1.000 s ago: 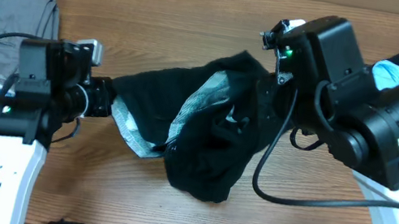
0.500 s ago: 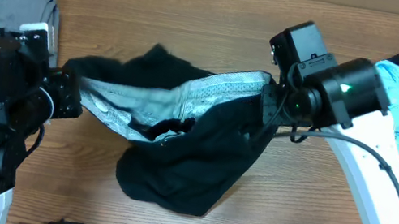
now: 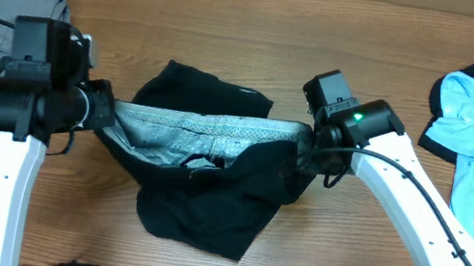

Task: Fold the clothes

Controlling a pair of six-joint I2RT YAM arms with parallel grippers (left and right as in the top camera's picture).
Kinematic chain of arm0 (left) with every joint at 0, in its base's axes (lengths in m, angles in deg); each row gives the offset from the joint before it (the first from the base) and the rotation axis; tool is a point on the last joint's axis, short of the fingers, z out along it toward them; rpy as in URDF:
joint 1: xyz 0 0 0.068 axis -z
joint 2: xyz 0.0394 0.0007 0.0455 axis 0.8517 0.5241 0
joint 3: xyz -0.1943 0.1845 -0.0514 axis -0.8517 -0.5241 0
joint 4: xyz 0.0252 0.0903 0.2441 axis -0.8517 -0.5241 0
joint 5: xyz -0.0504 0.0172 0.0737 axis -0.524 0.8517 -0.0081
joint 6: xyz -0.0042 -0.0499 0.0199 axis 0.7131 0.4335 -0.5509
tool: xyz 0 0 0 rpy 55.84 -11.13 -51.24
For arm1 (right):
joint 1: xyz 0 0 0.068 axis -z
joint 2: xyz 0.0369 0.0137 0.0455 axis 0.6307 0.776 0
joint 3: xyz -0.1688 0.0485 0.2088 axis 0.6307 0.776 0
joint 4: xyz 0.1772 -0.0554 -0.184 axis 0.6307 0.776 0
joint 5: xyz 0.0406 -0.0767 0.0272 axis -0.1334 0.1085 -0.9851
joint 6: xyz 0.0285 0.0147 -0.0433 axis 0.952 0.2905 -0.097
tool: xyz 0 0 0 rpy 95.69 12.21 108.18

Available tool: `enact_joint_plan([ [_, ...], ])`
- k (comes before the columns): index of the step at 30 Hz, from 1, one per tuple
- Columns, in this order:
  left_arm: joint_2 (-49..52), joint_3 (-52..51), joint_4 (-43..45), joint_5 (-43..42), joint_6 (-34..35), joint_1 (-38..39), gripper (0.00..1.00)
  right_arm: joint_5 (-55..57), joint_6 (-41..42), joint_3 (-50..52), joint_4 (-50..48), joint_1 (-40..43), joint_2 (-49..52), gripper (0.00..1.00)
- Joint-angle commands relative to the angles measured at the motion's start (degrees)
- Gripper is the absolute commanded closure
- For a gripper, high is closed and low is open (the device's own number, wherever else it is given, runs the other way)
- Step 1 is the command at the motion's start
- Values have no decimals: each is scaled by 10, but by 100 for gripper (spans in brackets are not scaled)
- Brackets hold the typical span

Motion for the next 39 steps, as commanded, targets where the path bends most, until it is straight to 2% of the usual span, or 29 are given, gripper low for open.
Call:
enact_joint_plan([
  [1,5,-41,28,-22,10,28,96,-3,18,29,-18,2,-10,96],
  [6,7,-85,69,-14,16,73,96,-33,30,46,-27,2,-10,94],
  [7,7,-88,73,-13,19,78,96,-47,30,45,-27,2,-11,86],
  [11,7,-89,73,0,20,94,96,-72,30,43,-21,2,-23,73],
  [16,7,-90,70,14,20,109,96,-92,31,30,-19,2,-76,63],
  [21,7,-90,71,14,21,122,96,-93,92,12,-28,2,-139,62],
  [26,7,-90,70,14,31,124,96,-93,150,18,-54,2,-139,62],
  [32,7,-90,58,11,34,141,96,-92,128,18,-118,-2,-112,63],
  [39,7,-90,40,64,54,239,96,-35,116,18,-201,-2,-100,62],
])
